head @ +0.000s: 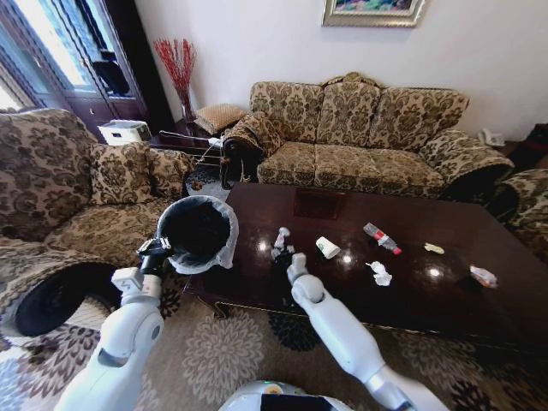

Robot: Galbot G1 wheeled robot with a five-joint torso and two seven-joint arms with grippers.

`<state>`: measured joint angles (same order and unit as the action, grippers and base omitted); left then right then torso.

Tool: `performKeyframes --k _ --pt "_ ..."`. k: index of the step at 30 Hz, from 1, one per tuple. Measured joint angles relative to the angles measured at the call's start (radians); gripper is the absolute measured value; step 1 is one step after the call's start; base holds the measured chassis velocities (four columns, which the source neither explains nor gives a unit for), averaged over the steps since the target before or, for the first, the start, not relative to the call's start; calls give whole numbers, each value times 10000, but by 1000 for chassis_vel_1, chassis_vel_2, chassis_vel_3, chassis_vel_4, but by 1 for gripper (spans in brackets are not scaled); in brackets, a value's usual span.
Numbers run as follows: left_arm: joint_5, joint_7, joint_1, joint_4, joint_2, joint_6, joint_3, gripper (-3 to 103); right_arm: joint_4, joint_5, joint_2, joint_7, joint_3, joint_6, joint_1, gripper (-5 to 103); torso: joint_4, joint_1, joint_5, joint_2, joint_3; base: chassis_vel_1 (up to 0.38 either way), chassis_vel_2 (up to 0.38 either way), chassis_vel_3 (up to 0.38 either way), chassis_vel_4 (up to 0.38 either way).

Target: Move to the front of the table and place the trash on the table into the trash bin.

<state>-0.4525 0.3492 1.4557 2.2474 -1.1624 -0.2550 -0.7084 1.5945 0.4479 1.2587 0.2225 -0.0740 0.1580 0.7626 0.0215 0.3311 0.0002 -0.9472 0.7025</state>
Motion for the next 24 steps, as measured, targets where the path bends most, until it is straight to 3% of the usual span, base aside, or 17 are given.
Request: performKeyframes --k 6,8,11,12,13,14,17,18,19,20,24 --pt "6 -93 -173 -161 -167 -104 268 2 2309 1166 -935 493 -593 299 -1057 46 2 1 -1 0 0 0 0 0 0" --pt "7 -162 -280 -210 -233 -179 359 2 3547 2369 -1433 760 -1341 492 -1923 46 4 0 -3 0 -1 0 0 0 0" --pt "6 -184 -304 -221 -243 -226 391 2 4116 3087 -1737 775 -1891 539 -2356 46 5 0 -5 0 -1 0 0 0 0" --pt "6 -202 -304 -221 -240 -244 403 2 4376 3395 -1866 736 -2145 558 -2544 37 5 0 -3 0 -1 0 0 0 0" --pt "6 -234 -285 -221 -212 -249 419 2 4721 3767 -2021 602 -2518 572 -2792 37 3 0 -1 0 -1 0 0 0 0" --pt "3 -250 -260 -202 -169 -250 435 2 4918 3991 -2101 516 -2778 588 -2955 25 2 0 -3 0 0 0 0 0 0" --pt "-48 -268 -227 -148 -57 -298 454 2 5158 4354 -2175 423 -3223 618 -3247 25 0 0 -1 0 0 0 0 0 0" --pt "-107 -273 -222 -71 82 -355 456 2 5214 4446 -2167 377 -3620 622 -3512 15 2 0 -1 0 -1 0 0 0 0" --pt "-114 -273 -215 -31 115 -372 441 2 5217 4436 -2149 376 -3748 620 -3586 15 2 0 -2 0 -1 0 0 0 0" --pt "-122 -276 -183 34 130 -391 402 2 5220 4423 -2130 364 -3855 614 -3619 4 3 0 -2 0 -1 0 0 0 0" --pt "-114 -275 1 195 74 -394 286 2 5125 4269 -2131 266 -3634 596 -3410 1 4 0 -3 0 -1 0 0 0 0"
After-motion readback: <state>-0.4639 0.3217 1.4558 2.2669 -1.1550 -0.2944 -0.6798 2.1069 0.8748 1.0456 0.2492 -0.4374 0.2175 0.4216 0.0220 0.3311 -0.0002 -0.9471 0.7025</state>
